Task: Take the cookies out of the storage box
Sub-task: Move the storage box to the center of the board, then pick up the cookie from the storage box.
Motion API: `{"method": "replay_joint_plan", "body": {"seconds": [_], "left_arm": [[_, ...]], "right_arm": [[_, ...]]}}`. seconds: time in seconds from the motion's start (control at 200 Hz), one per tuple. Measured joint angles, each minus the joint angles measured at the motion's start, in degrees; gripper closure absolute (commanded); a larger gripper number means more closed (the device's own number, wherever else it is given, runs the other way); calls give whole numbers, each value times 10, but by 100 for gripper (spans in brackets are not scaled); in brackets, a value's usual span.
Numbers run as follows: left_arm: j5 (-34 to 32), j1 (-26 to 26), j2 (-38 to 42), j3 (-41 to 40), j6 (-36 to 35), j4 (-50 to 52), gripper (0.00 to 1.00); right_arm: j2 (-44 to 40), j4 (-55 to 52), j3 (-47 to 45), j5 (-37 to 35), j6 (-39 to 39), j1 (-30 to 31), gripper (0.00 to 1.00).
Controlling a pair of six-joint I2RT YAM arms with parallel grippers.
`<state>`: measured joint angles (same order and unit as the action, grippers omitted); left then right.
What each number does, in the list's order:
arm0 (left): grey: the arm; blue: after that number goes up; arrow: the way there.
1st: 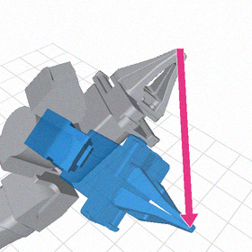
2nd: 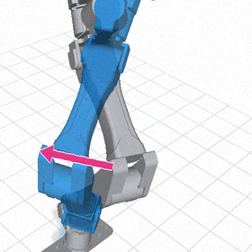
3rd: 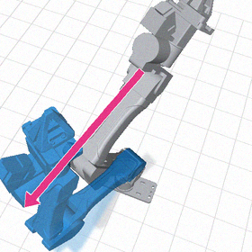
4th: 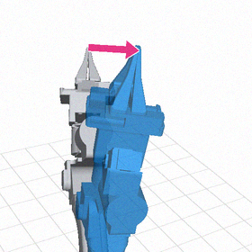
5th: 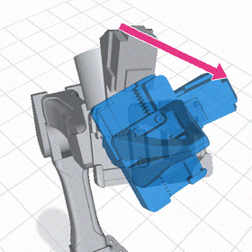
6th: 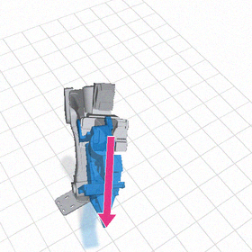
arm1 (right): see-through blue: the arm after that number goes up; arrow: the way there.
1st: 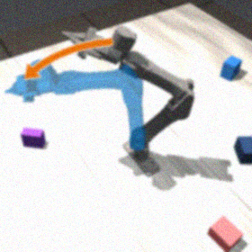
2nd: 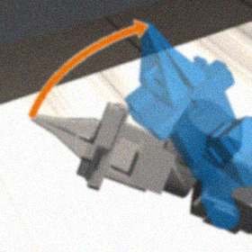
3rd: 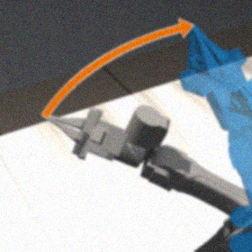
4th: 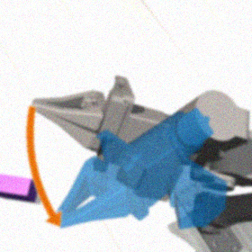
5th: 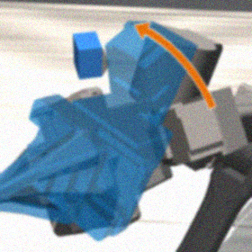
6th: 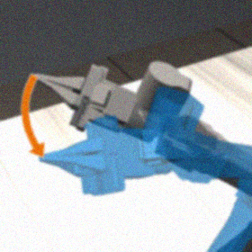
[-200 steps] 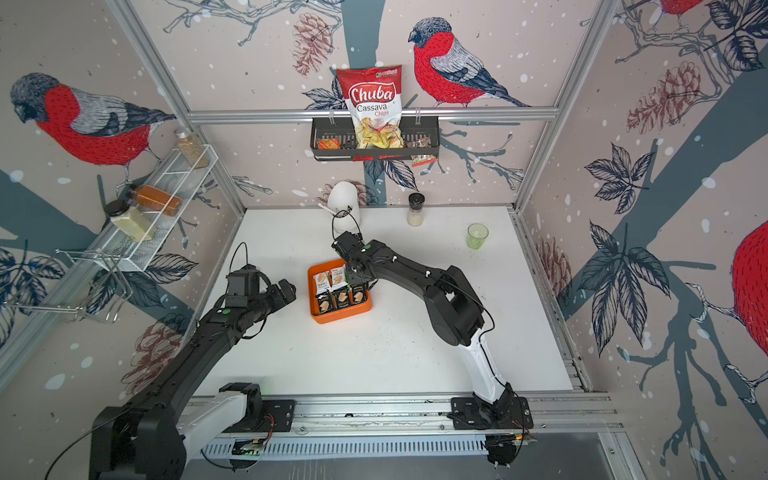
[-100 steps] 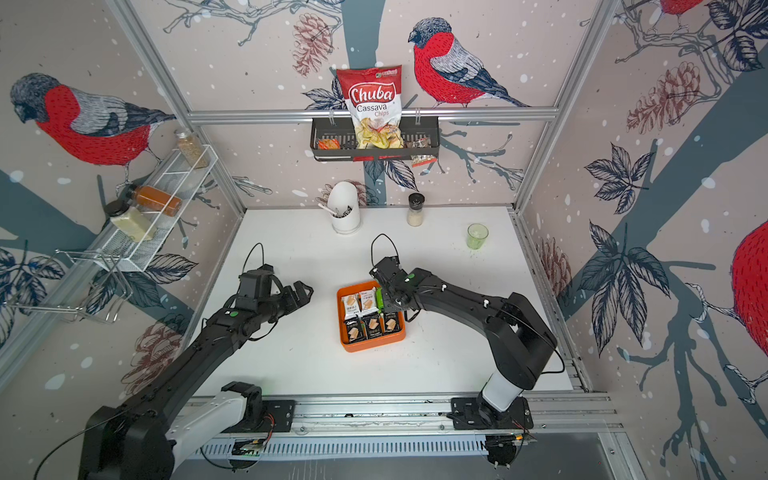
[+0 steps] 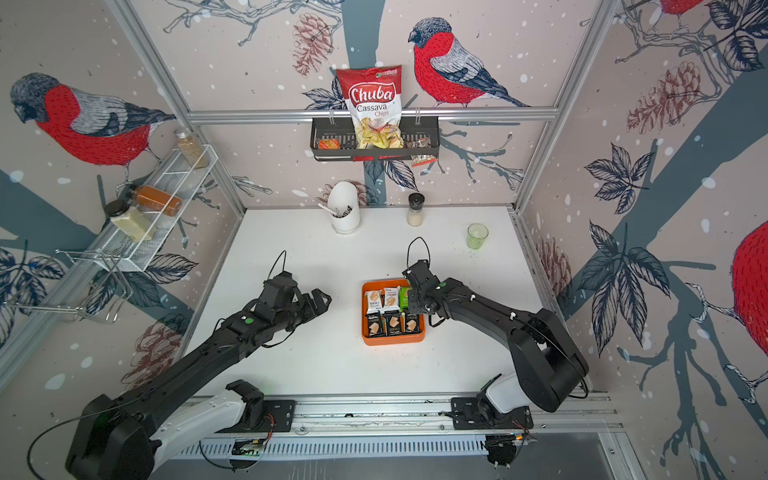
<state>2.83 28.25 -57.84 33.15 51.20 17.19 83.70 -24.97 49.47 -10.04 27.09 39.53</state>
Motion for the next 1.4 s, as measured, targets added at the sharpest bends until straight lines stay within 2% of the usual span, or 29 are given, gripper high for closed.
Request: {"method": "replay_joint_plan", "body": {"seconds": [0.08,0.18,0.335,0.53,0.725,0.855,1.055,1.216,1.401], "left_arm": [[-7,10,-1,0,15,0,3],[-16,17,-2,0,30,1,3],[-28,22,-3,0,43,2,3],[-34,23,-9,0,50,1,3],[-31,23,-49,19,45,-2,3],[-28,23,-97,60,19,-3,3],[-9,19,-161,122,-45,-21,3],[20,-28,-208,146,-95,-24,3],[47,-52,-214,142,-134,-17,3]], "right_arm": [[-2,10,-4,17,-8,-10,86],[-5,16,-9,28,-15,-22,74],[-9,25,-7,42,-32,-38,65],[-31,-6,28,45,-49,-43,44],[-43,-48,65,61,-46,-35,29],[-35,-60,78,77,-26,-9,28],[29,-67,126,83,18,49,27],[101,-77,185,73,35,63,27],[164,-106,245,66,52,75,35]]}}
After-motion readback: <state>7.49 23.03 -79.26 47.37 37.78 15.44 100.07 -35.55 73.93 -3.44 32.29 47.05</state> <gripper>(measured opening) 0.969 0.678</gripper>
